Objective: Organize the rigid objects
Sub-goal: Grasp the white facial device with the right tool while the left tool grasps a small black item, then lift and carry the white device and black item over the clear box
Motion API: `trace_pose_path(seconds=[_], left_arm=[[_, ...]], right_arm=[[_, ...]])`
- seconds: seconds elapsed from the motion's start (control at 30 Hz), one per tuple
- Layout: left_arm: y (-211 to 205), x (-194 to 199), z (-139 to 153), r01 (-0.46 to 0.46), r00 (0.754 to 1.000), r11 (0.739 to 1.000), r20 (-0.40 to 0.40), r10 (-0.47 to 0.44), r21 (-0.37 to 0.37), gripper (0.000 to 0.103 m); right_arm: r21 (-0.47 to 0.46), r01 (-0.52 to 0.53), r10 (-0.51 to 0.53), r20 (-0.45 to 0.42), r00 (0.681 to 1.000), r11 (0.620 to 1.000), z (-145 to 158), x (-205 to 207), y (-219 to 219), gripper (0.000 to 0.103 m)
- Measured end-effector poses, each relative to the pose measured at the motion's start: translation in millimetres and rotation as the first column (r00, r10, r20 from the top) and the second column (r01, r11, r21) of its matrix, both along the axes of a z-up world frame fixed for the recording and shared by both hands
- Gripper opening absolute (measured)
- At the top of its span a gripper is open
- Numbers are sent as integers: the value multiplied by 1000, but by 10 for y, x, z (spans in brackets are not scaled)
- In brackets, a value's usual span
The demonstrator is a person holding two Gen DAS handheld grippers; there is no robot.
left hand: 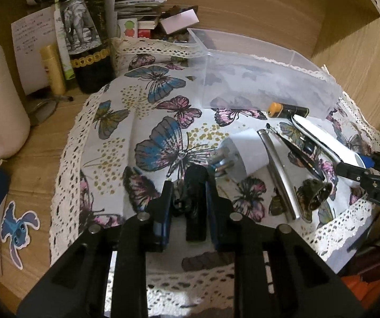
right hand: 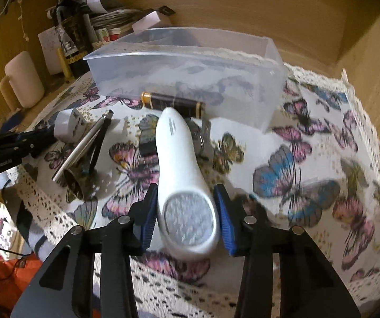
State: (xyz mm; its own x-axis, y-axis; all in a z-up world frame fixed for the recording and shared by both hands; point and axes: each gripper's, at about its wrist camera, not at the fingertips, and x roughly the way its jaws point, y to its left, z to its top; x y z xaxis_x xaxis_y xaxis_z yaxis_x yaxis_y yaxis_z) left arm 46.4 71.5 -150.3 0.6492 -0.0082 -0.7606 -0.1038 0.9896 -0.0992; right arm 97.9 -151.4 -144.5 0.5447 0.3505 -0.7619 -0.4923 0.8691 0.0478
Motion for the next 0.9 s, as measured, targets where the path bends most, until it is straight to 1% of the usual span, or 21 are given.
trace_pose_path(seconds=[0.13,0.23,0.3,0.33,0.37,0.47,0.53,0.63,0.73,0.9], left_arm=[[-28,-17,-7,16,1000,1000,-13,-16,19,23],[-60,-4,-25,18,1000,999,-11,-17,37,27],[-87,4,-38,19,1000,998,-3,-19,58,27],[-99,5,-44,20,1000,997,-1,-20,69,27],[-106,5,-44,22,1000,997,2,-22,77,23],[-116,-21,-33,18,1000,995,7,-18,95,23],[-127,-47,-8,11,1000,995,14,-12,99,23],[-146,-101,77,2,999,994,46,-7,107,23],[-161,-139,210,-4,996,994,87,-6,113,23],[-182,-159,443,-7,987,995,163,-9,102,23]], right_arm=[[41,16,-16,5,1000,999,-18,-16,-66,39],[58,17,-17,4,1000,998,-42,-14,-60,40],[62,22,-23,18,1000,998,-56,-26,-50,40],[65,23,-25,27,999,998,-54,-40,-49,40],[75,24,-26,32,999,997,-54,-53,-58,39],[94,39,-43,42,998,995,-25,-93,-100,39],[108,51,-58,59,997,993,33,-121,-139,38],[131,60,-73,100,992,990,176,-166,-203,37],[136,56,-78,161,984,989,350,-231,-230,37],[149,56,-90,232,969,987,573,-285,-227,37]])
